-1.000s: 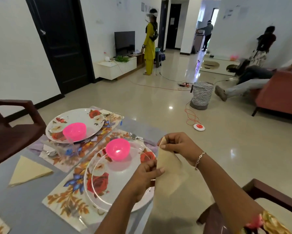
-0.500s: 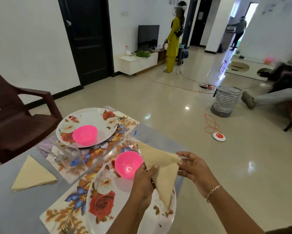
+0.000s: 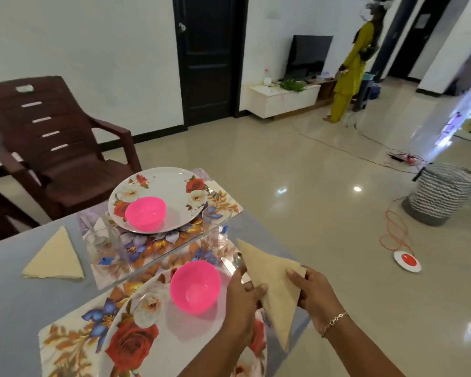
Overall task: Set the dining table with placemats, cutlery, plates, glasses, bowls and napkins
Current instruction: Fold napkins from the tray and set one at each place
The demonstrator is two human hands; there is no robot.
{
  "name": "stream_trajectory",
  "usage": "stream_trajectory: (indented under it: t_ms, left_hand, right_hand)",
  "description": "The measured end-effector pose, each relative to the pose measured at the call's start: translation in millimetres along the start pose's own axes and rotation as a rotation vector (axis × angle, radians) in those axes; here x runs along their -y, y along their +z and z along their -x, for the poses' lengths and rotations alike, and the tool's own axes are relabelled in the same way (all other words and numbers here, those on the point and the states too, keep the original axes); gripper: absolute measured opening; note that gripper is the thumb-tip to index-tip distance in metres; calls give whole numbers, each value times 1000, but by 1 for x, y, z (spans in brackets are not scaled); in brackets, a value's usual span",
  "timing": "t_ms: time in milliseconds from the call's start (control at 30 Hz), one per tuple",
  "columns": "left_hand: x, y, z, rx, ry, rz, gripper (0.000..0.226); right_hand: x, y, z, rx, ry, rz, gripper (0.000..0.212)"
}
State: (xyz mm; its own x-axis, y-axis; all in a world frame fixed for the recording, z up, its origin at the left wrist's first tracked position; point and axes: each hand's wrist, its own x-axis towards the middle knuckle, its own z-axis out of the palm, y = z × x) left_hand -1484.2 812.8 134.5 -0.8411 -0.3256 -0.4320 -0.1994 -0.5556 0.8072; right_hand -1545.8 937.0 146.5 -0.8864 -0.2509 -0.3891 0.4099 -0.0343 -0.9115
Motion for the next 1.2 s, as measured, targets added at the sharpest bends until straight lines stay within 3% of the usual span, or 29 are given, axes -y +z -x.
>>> stream_trajectory:
  t_ms: [200,367,533,867,1067,1200]
  left_hand:
    - [7,34,-34,-96,-15,-72,17]
    - [-1,43,-77,-197,-14,-226,21]
    - [-2,50,-115,-304,-39,-262,28]
    - [5,40,-162,-502,-49,-572,27]
    - [-1,49,-165,-485,-52,-863,6]
    - [5,48,-158,-488,42,-1026,46]
  right_hand:
    - [-6,-43,-45,-15,59,118,9]
    - [-10,-55,-81,40,120,112,10]
    - [-20,-58,-112,123,231,159,26]
    - [-36,-50,-147,120,107,473,37]
    - [-36,-44,-156,102,-31,712,37]
    - [-32,-40,-152,141,-128,978,41]
